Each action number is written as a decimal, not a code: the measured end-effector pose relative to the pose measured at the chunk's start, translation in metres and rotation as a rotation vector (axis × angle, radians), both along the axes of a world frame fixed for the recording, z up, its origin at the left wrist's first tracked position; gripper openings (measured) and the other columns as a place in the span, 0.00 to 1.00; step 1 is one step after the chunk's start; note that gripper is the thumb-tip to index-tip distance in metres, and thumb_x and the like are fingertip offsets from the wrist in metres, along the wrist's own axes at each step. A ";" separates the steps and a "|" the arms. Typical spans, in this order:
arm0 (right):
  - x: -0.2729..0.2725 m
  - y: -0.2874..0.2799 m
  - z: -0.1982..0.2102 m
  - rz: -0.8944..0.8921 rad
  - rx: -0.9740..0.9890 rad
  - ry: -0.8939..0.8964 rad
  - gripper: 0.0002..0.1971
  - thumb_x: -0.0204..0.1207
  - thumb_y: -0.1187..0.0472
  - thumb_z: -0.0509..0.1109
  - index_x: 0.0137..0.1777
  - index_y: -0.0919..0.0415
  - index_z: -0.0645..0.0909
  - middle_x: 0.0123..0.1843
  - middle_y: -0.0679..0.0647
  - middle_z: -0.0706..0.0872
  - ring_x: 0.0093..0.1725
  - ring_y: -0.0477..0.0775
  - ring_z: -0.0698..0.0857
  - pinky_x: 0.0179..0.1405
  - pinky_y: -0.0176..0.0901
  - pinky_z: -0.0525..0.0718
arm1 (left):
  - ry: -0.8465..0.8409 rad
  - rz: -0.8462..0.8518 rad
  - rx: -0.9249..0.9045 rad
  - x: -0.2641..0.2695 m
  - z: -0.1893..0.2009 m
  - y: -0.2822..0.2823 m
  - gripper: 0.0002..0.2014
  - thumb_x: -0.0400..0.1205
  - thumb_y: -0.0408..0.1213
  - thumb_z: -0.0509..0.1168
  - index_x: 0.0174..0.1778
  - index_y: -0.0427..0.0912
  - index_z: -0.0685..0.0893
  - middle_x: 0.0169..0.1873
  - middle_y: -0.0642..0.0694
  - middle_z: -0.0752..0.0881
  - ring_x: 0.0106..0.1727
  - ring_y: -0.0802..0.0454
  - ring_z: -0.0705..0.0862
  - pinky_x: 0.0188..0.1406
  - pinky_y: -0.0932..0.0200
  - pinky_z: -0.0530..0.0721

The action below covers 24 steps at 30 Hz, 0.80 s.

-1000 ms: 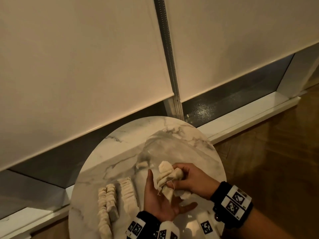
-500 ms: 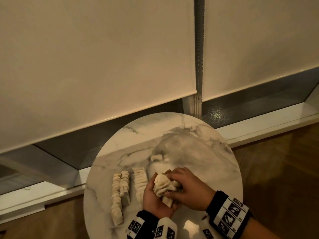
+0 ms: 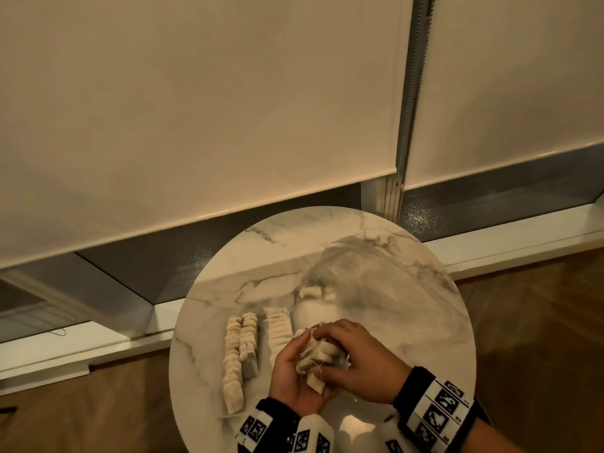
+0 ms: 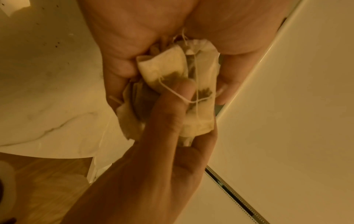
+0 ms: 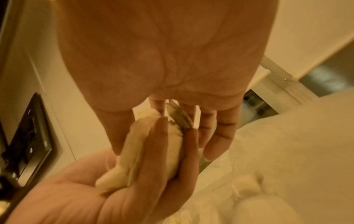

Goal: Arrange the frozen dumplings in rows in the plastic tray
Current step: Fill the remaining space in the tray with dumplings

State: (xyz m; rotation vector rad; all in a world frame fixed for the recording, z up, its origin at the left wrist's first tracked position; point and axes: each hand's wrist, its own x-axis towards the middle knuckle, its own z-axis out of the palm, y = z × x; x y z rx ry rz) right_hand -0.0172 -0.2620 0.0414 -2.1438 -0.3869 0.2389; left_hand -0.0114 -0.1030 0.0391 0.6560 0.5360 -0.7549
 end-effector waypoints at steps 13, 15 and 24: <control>0.022 0.031 0.020 -0.121 0.314 0.051 0.11 0.73 0.57 0.79 0.53 0.45 0.86 0.48 0.45 0.87 0.47 0.47 0.86 0.40 0.48 0.88 | 0.037 0.142 -0.110 0.006 0.019 0.056 0.22 0.81 0.48 0.60 0.43 0.33 0.92 0.37 0.36 0.89 0.38 0.40 0.90 0.58 0.41 0.77; 0.027 0.040 0.019 -0.170 0.312 0.048 0.06 0.74 0.56 0.79 0.49 0.47 0.87 0.42 0.47 0.89 0.42 0.47 0.87 0.38 0.46 0.87 | 0.056 0.149 -0.087 0.009 0.016 0.067 0.20 0.80 0.48 0.62 0.46 0.34 0.92 0.41 0.36 0.89 0.44 0.40 0.89 0.60 0.39 0.78; 0.037 0.087 0.021 -0.178 0.387 0.284 0.05 0.80 0.58 0.74 0.45 0.57 0.89 0.37 0.54 0.89 0.35 0.53 0.86 0.32 0.46 0.84 | 0.086 0.183 -0.160 0.020 0.017 0.113 0.31 0.79 0.35 0.71 0.79 0.48 0.74 0.61 0.46 0.84 0.30 0.42 0.88 0.41 0.41 0.86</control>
